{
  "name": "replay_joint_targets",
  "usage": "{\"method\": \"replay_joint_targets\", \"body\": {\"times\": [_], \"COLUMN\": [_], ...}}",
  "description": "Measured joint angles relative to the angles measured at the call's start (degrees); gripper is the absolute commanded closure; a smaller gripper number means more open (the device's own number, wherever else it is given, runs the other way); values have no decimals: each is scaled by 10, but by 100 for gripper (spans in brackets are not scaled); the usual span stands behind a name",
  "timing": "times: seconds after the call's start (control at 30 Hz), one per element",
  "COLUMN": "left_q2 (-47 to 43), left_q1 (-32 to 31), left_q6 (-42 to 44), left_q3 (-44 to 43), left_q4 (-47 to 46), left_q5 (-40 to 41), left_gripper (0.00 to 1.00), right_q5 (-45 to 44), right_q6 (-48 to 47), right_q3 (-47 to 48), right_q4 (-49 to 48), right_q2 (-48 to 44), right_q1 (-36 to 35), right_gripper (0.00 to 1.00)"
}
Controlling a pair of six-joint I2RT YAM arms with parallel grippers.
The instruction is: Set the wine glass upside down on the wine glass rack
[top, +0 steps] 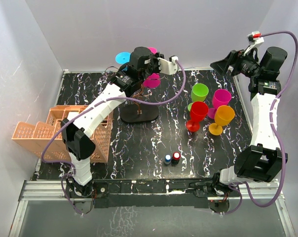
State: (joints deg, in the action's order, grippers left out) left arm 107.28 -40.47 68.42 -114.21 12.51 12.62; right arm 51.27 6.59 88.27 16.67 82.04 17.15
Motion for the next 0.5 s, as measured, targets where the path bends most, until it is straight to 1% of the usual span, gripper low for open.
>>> {"method": "replay_joint_targets", "body": {"times": [0.5], "left_q2": [13], "left_q1": [-1], "left_q6": [-5], "left_q3": [0], "left_q4": [-33], "left_q5": [2], "left_gripper": [100], "right_q5": [12], "right_q6": [10], "right_q3": [0], "right_q4": [-8], "right_q2": [0], "right_q1": [3], "right_gripper": [9]}}
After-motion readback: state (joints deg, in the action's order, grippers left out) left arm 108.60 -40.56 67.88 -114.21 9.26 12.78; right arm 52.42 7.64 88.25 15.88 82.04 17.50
